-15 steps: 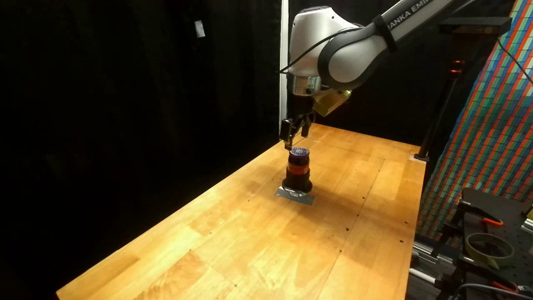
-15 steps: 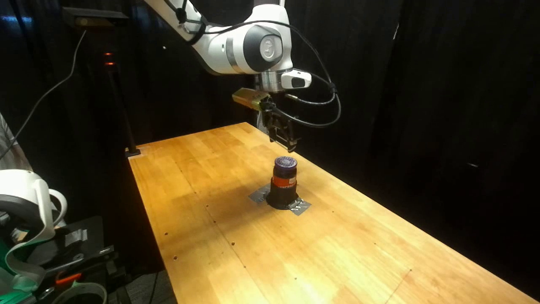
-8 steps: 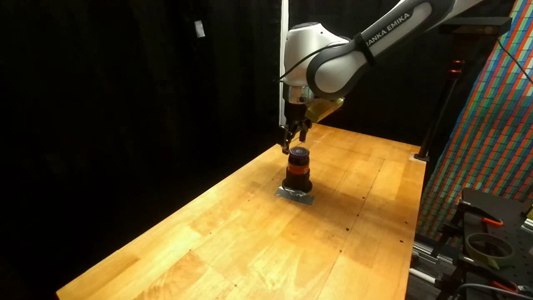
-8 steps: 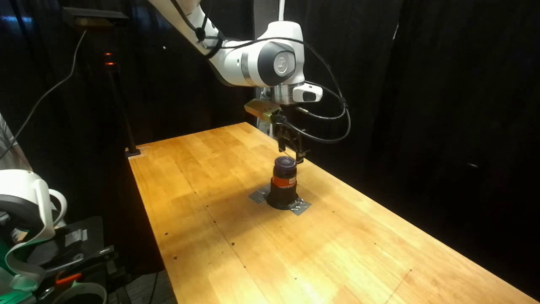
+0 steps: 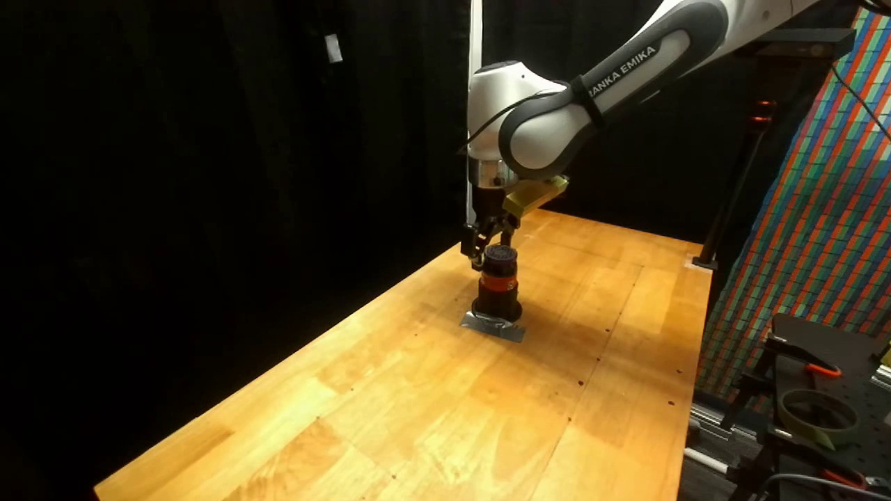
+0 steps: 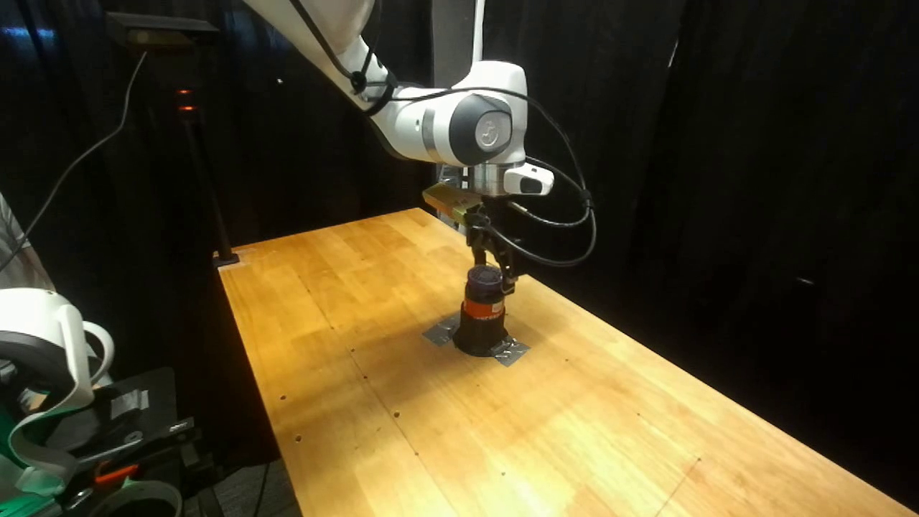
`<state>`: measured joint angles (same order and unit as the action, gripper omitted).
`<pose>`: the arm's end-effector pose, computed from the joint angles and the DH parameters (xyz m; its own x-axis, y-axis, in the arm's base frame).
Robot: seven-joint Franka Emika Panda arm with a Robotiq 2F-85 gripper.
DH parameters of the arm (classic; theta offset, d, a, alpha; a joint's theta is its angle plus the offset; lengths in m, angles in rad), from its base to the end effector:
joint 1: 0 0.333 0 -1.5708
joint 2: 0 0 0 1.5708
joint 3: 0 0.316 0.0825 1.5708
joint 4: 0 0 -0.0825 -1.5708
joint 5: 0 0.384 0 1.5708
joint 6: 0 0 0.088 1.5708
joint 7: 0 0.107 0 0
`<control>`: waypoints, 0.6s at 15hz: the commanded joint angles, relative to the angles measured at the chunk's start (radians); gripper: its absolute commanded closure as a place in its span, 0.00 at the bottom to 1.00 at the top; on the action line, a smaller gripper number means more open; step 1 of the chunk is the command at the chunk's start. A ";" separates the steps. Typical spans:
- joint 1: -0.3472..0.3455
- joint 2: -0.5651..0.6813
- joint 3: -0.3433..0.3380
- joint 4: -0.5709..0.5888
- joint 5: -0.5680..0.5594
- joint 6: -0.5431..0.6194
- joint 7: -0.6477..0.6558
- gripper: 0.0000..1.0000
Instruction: Put the rubber band around the base of the cup
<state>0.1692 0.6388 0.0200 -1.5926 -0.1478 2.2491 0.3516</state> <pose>0.6872 0.1254 0.2619 0.9962 -0.0722 0.0487 -0.0765 -0.9927 0.0934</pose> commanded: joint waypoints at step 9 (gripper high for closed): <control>0.018 0.064 -0.050 0.058 0.027 0.029 0.081 0.00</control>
<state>0.1701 0.6592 0.0008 -1.5764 -0.1339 2.2394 0.3810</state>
